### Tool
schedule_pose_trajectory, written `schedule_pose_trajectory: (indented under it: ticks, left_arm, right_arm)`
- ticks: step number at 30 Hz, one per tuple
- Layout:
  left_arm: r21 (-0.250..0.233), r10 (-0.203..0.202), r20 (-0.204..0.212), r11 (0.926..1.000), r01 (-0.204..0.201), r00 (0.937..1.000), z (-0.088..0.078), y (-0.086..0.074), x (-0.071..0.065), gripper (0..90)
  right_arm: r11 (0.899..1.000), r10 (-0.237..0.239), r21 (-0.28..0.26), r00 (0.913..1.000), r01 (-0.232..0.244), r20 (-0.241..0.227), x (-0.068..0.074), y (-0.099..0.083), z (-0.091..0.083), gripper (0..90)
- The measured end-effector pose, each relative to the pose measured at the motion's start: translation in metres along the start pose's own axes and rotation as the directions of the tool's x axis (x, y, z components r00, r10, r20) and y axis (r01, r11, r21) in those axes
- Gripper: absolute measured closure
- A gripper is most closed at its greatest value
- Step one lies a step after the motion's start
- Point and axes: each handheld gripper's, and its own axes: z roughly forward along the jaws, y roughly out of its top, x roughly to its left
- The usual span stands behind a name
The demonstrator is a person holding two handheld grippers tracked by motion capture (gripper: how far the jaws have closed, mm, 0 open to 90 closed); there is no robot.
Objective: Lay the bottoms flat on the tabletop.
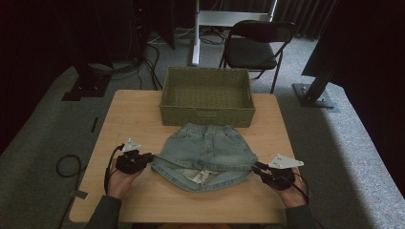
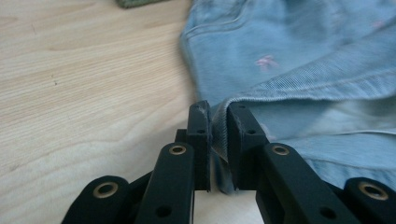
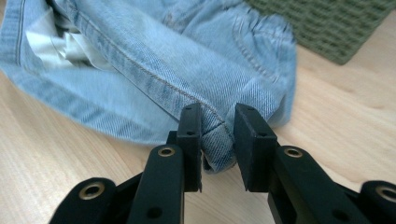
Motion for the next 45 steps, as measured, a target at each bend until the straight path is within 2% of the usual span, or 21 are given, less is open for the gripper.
schedule_pose_trajectory:
  ticks: [1,2,4,6,8,9,10,11,13,16,17,20,26,31,33,34,35,40,45]
  left_arm:
    - [-0.02,0.007,0.018,0.9998,-0.007,0.9998,-0.011,-0.002,-0.003,79.7]
    - [-0.02,0.007,0.018,0.9998,-0.007,0.9998,-0.011,-0.002,-0.003,79.4]
    - [-0.031,0.021,0.03,0.9993,-0.021,0.9993,-0.019,-0.004,-0.007,78.5]
    - [-0.047,0.031,0.066,0.9985,-0.028,0.9973,-0.03,-0.007,-0.012,76.6]
    - [-0.055,0.038,0.078,0.9979,-0.033,0.9963,-0.034,-0.008,-0.012,73.3]
    - [-0.076,0.042,0.101,0.9965,-0.034,0.994,-0.041,-0.009,-0.011,70.5]
    - [-0.076,0.042,0.101,0.9965,-0.034,0.994,-0.041,-0.009,-0.011,67.9]
    - [-0.105,0.034,0.12,0.9943,-0.021,0.9922,-0.05,-0.011,-0.008,65.4]
    - [-0.118,0.026,0.126,0.9929,-0.011,0.9918,-0.053,-0.011,-0.005,63.6]
    - [-0.12,0.017,0.104,0.9927,-0.004,0.9945,-0.058,-0.012,-0.002,63.5]
    - [-0.102,0.008,0.093,0.9948,0.001,0.9956,-0.054,-0.014,0.002,62.9]
    - [-0.082,0.007,0.088,0.9966,0.0,0.9961,-0.044,-0.013,0.001,62.5]
    - [-0.043,0.036,0.096,0.9986,-0.032,0.9947,-0.024,-0.011,-0.008,60.5]
    - [-0.036,0.034,0.109,0.9989,-0.03,0.9935,-0.012,-0.009,-0.009,59.6]
    - [-0.034,0.042,0.107,0.9987,-0.038,0.9934,-0.002,-0.008,-0.009,58.6]
    - [-0.034,0.042,0.107,0.9987,-0.038,0.9934,-0.002,-0.008,-0.009,58.0]
    - [-0.034,0.046,0.109,0.9985,-0.043,0.993,0.006,-0.008,-0.008,57.4]
    - [-0.013,0.056,0.08,0.9984,-0.055,0.9953,0.026,-0.003,-0.008,56.0]
    - [-0.025,0.064,0.059,0.9977,-0.063,0.9962,0.04,0.003,-0.007,54.9]
  right_arm:
    - [1.0,-0.001,-0.008,1.0,0.001,0.001,0.0,0.001,-0.004,73.6]
    - [1.0,-0.001,-0.008,1.0,0.001,0.001,0.0,0.001,-0.004,73.6]
    - [0.999,-0.001,-0.035,1.0,0.002,0.006,-0.001,0.004,-0.015,73.6]
    - [0.999,0.0,-0.052,0.9999,0.001,0.015,-0.001,0.006,-0.022,73.5]
    - [0.997,0.005,-0.071,0.9999,-0.005,0.012,-0.003,0.007,-0.028,72.8]
    - [0.997,0.011,-0.079,0.9999,-0.01,0.011,-0.004,0.007,-0.031,72.5]
    - [0.997,0.015,-0.081,0.9997,-0.014,0.018,-0.004,0.006,-0.032,72.3]
    - [0.996,0.016,-0.083,0.9996,-0.015,0.023,-0.005,0.006,-0.033,72.1]
    - [0.995,0.035,-0.097,0.9987,-0.031,0.037,-0.009,0.004,-0.036,71.1]
    - [0.994,0.046,-0.105,0.9978,-0.041,0.047,-0.011,0.003,-0.037,69.7]
    - [0.992,0.068,-0.112,0.9961,-0.062,0.055,-0.016,0.0,-0.039,67.9]
    - [0.994,0.068,-0.092,0.996,-0.063,0.059,-0.016,-0.002,-0.035,66.5]
    - [0.997,0.062,-0.046,0.996,-0.059,0.065,-0.017,-0.005,-0.02,64.4]
    - [0.997,0.063,-0.039,0.9966,-0.061,0.053,-0.017,-0.006,-0.008,64.0]
    - [0.998,0.06,-0.038,0.997,-0.058,0.048,-0.017,-0.005,-0.002,63.6]
    - [0.998,0.059,-0.035,0.9971,-0.057,0.049,-0.017,-0.004,0.001,63.5]
    - [0.998,0.054,-0.032,0.9972,-0.052,0.052,-0.017,-0.004,0.004,63.5]
    - [0.998,0.048,-0.028,0.9978,-0.047,0.045,-0.017,0.001,0.022,63.1]
    - [0.999,0.036,-0.022,0.9979,-0.035,0.055,-0.017,0.006,0.04,61.7]
